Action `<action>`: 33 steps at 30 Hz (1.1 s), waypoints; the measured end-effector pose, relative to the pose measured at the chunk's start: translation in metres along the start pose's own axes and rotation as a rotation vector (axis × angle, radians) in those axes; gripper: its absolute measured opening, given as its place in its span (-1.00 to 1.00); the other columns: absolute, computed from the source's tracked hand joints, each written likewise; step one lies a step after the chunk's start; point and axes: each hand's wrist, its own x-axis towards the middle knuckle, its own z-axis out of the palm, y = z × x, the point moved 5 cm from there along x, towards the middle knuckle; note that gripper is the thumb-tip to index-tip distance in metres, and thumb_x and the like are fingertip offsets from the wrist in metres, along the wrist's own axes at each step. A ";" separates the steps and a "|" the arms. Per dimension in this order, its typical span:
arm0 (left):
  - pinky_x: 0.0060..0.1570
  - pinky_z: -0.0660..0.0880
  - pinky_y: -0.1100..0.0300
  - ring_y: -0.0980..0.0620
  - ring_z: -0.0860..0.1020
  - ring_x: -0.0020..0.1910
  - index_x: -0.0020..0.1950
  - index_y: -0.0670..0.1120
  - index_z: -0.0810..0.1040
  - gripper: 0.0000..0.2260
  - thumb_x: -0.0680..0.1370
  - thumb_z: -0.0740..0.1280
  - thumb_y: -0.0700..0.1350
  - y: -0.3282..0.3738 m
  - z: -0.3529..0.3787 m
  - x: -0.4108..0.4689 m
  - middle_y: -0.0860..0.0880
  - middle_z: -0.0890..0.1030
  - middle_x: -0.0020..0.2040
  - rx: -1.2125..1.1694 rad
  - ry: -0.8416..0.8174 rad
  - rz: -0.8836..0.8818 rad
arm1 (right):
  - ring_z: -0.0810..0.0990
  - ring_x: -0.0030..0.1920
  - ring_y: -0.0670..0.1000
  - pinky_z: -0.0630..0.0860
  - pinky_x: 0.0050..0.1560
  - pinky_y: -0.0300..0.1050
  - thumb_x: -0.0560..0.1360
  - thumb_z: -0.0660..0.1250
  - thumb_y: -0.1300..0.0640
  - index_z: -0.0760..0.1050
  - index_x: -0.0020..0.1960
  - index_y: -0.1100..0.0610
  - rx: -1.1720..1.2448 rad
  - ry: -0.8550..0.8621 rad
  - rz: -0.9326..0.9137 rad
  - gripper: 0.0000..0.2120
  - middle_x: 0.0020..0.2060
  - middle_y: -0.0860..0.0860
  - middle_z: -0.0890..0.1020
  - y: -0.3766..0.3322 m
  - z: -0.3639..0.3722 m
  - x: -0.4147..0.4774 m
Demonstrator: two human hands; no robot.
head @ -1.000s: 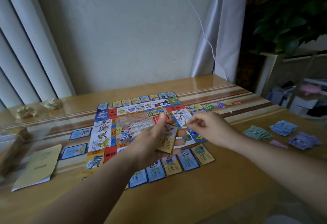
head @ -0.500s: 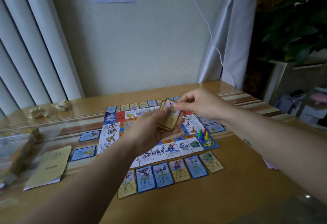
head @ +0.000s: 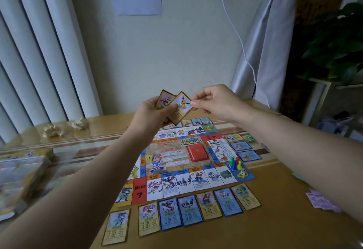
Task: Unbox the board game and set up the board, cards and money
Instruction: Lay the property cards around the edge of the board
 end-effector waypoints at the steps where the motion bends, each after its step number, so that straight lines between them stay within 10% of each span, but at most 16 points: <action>1: -0.12 0.58 0.19 0.04 0.58 -0.28 -0.09 -0.09 0.55 -0.94 0.54 0.33 -0.24 -0.001 -0.008 0.001 -0.07 0.63 -0.24 -0.012 0.025 -0.001 | 0.48 -0.48 -0.29 0.43 -0.35 -0.40 0.49 0.39 0.22 0.53 -0.18 0.08 -0.003 0.002 -0.003 -0.90 -0.35 -0.07 0.63 -0.001 0.005 0.004; 12: -0.34 0.50 0.47 0.24 0.59 -0.20 0.03 -0.03 0.53 -0.85 0.49 0.40 -0.16 -0.003 -0.092 -0.008 0.09 0.62 -0.15 0.530 0.098 0.063 | 0.56 -0.20 -0.19 0.47 -0.12 -0.28 0.50 0.38 0.10 0.44 0.20 0.08 -0.097 -0.275 -0.009 -0.71 -0.04 -0.04 0.67 -0.013 0.088 0.026; 22: -0.32 0.48 0.43 0.35 0.57 -0.33 -0.06 0.02 0.54 -0.90 0.49 0.40 -0.15 -0.037 -0.142 -0.035 0.11 0.62 -0.21 0.574 0.160 -0.003 | 0.53 -0.39 -0.13 0.50 -0.26 -0.26 0.48 0.41 0.21 0.47 -0.15 0.08 -0.093 -0.379 -0.017 -0.88 -0.33 -0.04 0.60 -0.007 0.158 0.028; 26: -0.11 0.56 0.13 0.03 0.61 -0.14 0.05 -0.05 0.57 -0.89 0.57 0.30 -0.10 -0.044 -0.178 -0.048 -0.04 0.65 -0.10 0.701 0.315 -0.043 | 0.57 -0.28 -0.06 0.55 -0.09 -0.11 0.49 0.40 0.22 0.49 -0.15 0.07 -0.092 -0.351 -0.003 -0.89 -0.25 0.02 0.62 0.003 0.187 0.036; 30: -0.26 0.42 0.40 0.13 0.50 -0.25 0.31 0.10 0.47 -0.70 0.63 0.15 -0.16 -0.066 -0.187 -0.056 -0.02 0.58 -0.02 1.000 0.125 -0.137 | 0.50 -0.27 -0.10 0.45 -0.24 -0.24 0.49 0.40 0.23 0.50 -0.06 0.08 -0.159 -0.382 -0.013 -0.89 -0.16 0.02 0.55 0.016 0.229 0.051; 33: -0.02 0.48 0.19 0.02 0.52 -0.06 0.33 0.09 0.47 -0.65 0.62 0.08 -0.18 -0.093 -0.191 -0.060 -0.04 0.54 0.15 1.145 0.010 -0.206 | 0.49 -0.19 -0.07 0.41 -0.25 -0.28 0.50 0.38 0.25 0.52 0.04 0.16 -0.197 -0.402 0.007 -0.87 -0.19 -0.05 0.50 0.028 0.256 0.058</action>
